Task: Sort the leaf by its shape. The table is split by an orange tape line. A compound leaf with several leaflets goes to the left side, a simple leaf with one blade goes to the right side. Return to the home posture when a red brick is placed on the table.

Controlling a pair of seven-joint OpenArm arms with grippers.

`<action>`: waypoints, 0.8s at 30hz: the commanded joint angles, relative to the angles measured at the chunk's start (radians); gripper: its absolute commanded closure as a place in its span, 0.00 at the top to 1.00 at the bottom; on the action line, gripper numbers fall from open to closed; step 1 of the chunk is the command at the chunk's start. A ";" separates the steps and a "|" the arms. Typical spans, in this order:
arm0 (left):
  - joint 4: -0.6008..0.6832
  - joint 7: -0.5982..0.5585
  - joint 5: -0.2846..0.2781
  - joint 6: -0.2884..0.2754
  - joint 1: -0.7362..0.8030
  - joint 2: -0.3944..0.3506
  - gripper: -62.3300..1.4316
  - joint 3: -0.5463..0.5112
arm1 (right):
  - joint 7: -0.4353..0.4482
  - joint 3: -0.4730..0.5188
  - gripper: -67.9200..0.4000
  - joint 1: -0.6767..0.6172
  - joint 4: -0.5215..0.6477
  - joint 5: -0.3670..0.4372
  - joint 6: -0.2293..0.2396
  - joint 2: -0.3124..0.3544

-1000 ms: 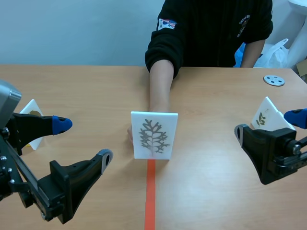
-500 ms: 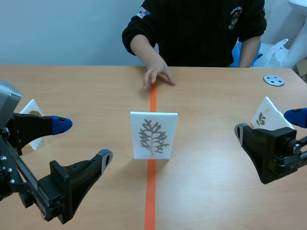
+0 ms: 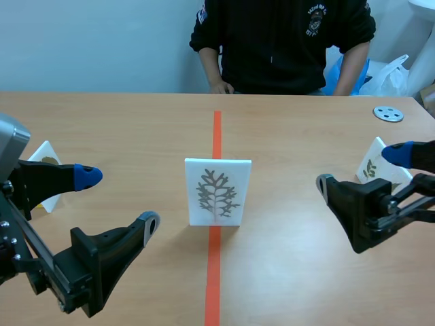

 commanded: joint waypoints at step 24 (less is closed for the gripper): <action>0.005 -0.014 -0.010 -0.002 -0.003 0.000 1.00 -0.009 | 0.207 -0.554 1.00 0.570 -0.571 -0.268 0.000 -0.054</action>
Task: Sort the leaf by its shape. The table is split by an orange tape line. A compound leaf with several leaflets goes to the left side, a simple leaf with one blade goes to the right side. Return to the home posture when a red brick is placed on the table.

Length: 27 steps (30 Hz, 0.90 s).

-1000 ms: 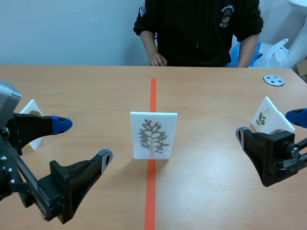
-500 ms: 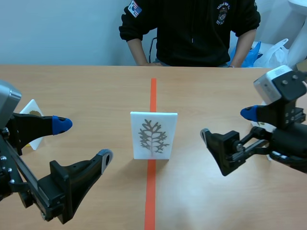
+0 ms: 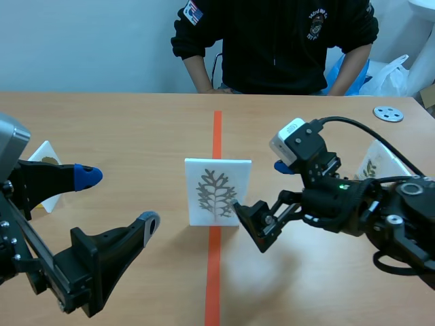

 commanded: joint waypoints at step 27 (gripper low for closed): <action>0.005 -0.014 -0.010 -0.001 -0.003 0.000 1.00 -0.009 | 0.118 -0.175 0.53 0.154 -0.254 -0.126 -0.038 -0.141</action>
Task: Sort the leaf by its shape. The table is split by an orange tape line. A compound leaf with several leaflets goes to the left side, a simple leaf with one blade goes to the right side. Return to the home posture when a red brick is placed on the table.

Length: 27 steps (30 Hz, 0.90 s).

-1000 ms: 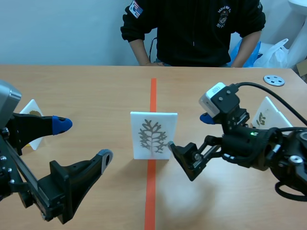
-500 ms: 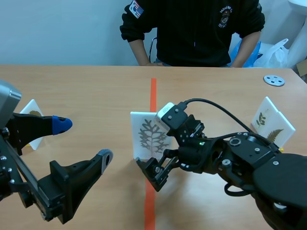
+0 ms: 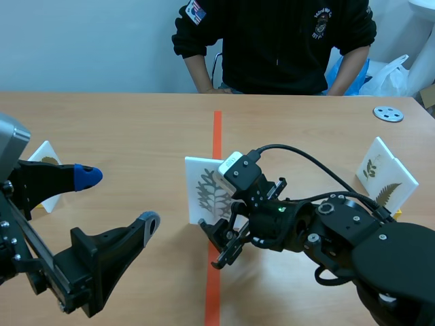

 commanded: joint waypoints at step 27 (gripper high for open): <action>0.005 -0.014 -0.009 -0.001 -0.003 0.000 1.00 -0.009 | 0.037 0.016 0.03 0.020 0.027 0.002 0.000 0.002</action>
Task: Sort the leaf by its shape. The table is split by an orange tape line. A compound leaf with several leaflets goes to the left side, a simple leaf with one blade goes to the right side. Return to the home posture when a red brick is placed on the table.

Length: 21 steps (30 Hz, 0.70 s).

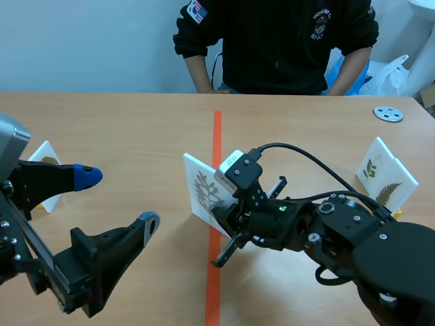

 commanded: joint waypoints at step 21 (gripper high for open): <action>0.005 -0.013 -0.009 -0.001 -0.003 0.000 1.00 -0.009 | -0.189 0.392 0.03 -0.168 0.341 0.252 0.005 0.003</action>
